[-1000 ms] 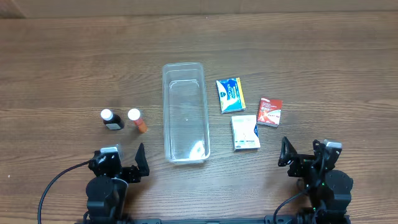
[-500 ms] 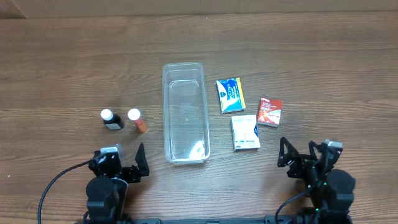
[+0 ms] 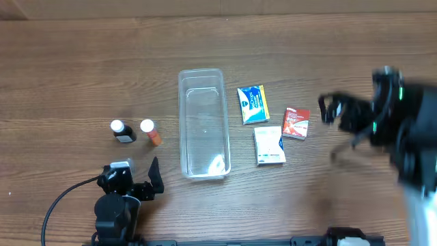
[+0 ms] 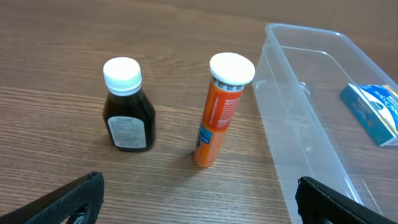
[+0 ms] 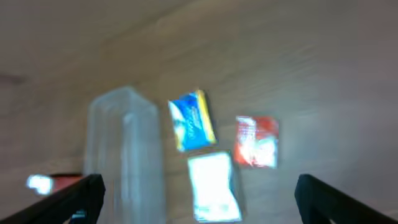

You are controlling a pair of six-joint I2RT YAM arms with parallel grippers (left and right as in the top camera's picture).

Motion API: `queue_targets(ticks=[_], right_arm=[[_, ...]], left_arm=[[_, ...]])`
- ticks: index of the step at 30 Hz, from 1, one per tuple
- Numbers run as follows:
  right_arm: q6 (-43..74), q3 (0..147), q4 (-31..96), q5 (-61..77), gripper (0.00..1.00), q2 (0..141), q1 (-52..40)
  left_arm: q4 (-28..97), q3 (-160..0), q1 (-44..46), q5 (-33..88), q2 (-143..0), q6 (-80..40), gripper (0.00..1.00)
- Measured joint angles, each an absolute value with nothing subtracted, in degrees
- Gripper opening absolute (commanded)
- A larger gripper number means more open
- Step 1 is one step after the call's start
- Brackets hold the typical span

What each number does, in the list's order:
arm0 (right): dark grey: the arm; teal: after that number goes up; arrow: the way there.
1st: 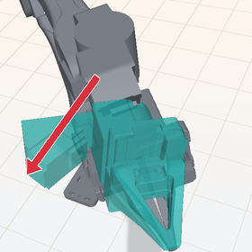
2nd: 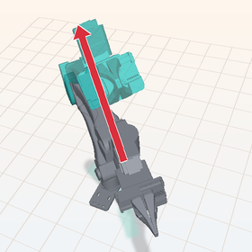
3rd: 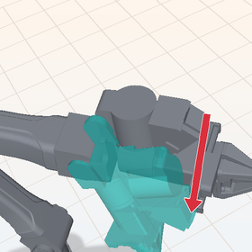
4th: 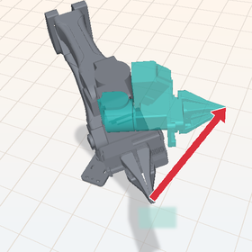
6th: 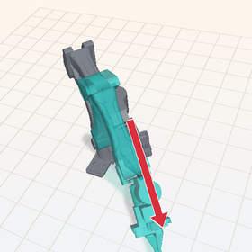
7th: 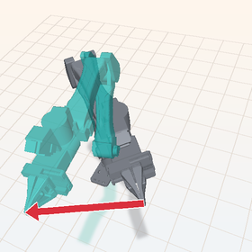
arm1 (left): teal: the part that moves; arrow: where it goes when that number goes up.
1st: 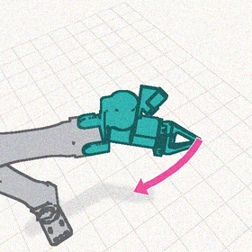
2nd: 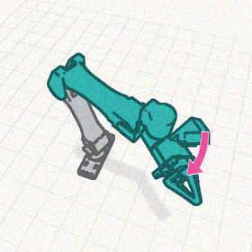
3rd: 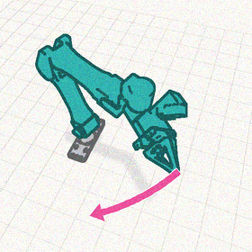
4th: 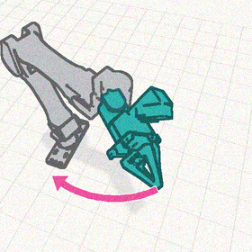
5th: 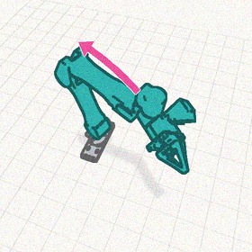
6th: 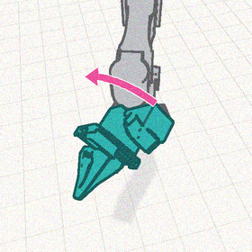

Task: Pack container
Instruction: 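Raise the right arm from rest toward the boxes on the right, then grasp the blue-yellow VapoDrops box with the right gripper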

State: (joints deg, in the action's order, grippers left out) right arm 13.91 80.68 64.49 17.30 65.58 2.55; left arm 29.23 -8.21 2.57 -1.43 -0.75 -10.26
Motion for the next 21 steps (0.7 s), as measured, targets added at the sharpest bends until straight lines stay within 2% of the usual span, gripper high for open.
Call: queue_targets(ticks=[7,15,21], right_arm=[[10.5,96.3,64.2,20.4,1.00,86.3,-1.9],[11.4,97.8,63.9,8.0,1.00,106.3,-16.8],[11.2,97.8,63.0,4.6,0.99,116.2,-18.1]], left_arm=[[29.3,-8.2,2.6,-1.4,-0.7,-10.3,1.00],[29.3,-8.2,2.6,-1.4,-0.7,-10.3,1.00],[29.3,-8.2,2.6,-1.4,-0.7,-10.3,1.00]])
